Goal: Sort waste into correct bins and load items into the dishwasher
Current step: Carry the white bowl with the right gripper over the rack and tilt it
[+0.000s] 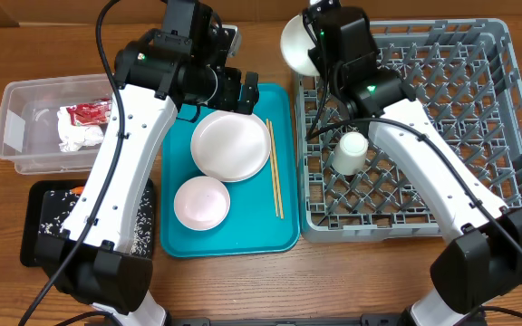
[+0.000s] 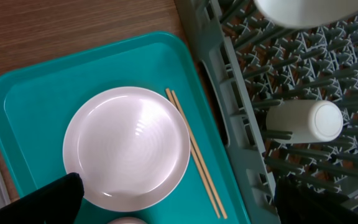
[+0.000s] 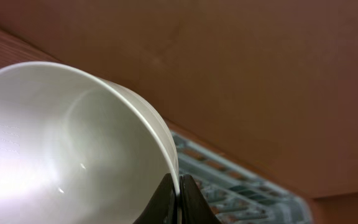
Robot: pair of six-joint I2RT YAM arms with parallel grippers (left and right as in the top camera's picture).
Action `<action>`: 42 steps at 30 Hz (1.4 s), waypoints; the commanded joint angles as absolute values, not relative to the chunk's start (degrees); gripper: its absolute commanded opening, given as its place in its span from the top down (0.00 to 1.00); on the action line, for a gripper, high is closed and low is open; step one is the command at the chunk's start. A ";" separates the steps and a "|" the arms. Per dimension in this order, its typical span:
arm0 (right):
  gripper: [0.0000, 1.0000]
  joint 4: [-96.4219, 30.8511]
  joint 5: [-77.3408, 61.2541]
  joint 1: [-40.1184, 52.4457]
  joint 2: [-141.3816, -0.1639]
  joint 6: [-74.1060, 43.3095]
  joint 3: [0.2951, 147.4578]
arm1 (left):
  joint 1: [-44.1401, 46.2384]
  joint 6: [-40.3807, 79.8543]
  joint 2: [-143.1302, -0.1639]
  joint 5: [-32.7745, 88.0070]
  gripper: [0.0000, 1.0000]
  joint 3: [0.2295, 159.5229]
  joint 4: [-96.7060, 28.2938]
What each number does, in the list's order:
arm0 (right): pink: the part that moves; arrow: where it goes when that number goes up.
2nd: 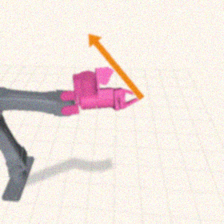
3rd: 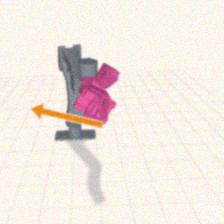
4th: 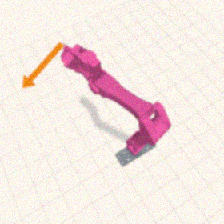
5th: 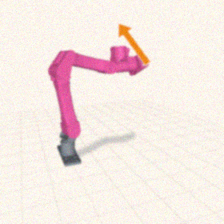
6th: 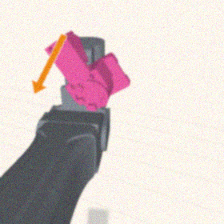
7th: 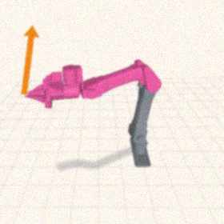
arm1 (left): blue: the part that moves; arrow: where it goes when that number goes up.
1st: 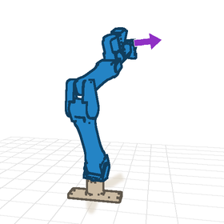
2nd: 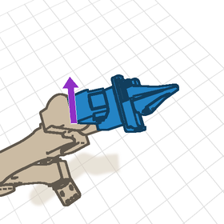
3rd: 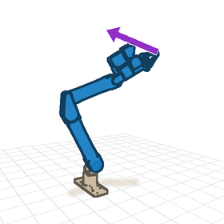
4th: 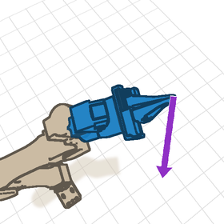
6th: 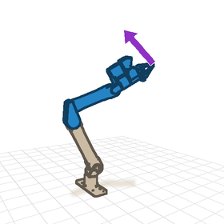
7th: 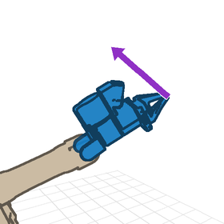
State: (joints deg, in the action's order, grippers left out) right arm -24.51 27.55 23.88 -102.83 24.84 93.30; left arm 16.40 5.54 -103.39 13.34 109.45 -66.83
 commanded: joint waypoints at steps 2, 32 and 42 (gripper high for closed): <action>0.96 -20.51 33.36 18.63 -102.80 42.48 93.65 | 16.10 4.67 -102.65 12.40 0.00 110.39 -66.87; 0.96 -14.31 39.40 15.55 -115.90 55.51 93.65 | 16.10 4.67 -102.65 12.40 0.00 110.39 -66.87; 0.96 -19.70 39.42 17.04 -115.92 52.49 93.62 | 16.10 4.67 -102.65 12.40 0.00 110.39 -66.87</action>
